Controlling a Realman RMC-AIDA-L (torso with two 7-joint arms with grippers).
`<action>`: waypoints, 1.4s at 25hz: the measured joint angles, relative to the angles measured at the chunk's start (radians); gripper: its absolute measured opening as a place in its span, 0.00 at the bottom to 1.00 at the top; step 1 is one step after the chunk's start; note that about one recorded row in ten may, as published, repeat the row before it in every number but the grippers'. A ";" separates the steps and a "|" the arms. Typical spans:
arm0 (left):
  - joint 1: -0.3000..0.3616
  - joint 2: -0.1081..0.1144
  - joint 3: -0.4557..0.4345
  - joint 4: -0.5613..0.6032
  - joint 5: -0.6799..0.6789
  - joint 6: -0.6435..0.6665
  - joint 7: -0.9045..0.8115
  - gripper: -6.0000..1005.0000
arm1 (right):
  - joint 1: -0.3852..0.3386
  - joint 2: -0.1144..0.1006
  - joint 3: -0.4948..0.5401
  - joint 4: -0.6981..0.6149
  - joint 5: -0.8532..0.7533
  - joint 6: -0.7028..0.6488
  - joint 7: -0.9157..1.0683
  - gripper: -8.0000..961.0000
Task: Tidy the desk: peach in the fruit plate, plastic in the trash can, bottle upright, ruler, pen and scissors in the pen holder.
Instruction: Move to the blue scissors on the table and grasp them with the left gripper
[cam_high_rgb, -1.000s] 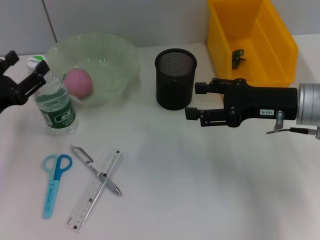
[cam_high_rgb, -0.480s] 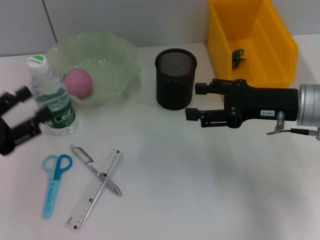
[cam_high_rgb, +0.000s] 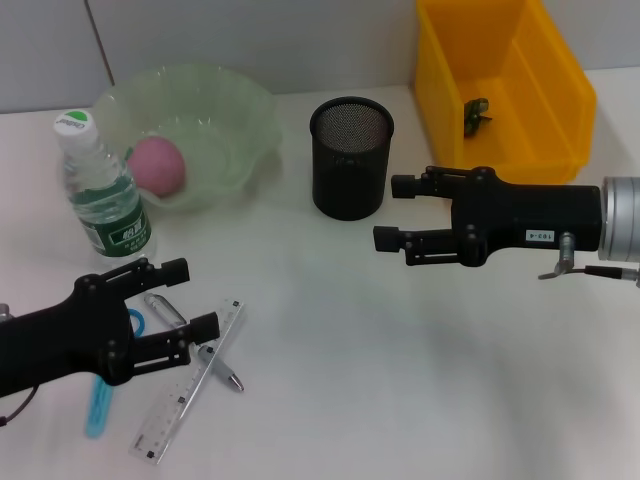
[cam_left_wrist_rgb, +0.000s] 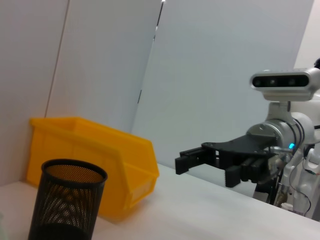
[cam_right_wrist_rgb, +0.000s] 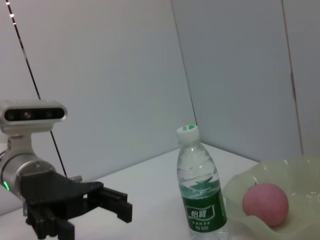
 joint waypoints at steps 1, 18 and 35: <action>-0.003 0.000 0.000 0.005 0.002 -0.003 -0.016 0.83 | -0.004 -0.001 0.001 -0.001 0.000 0.000 -0.002 0.86; -0.062 0.004 0.167 0.463 0.162 -0.029 -0.422 0.82 | -0.020 -0.002 0.010 -0.009 -0.001 -0.025 -0.005 0.86; -0.154 0.002 0.267 0.922 0.661 0.153 -1.001 0.81 | -0.015 -0.003 0.010 -0.035 -0.001 -0.037 -0.003 0.86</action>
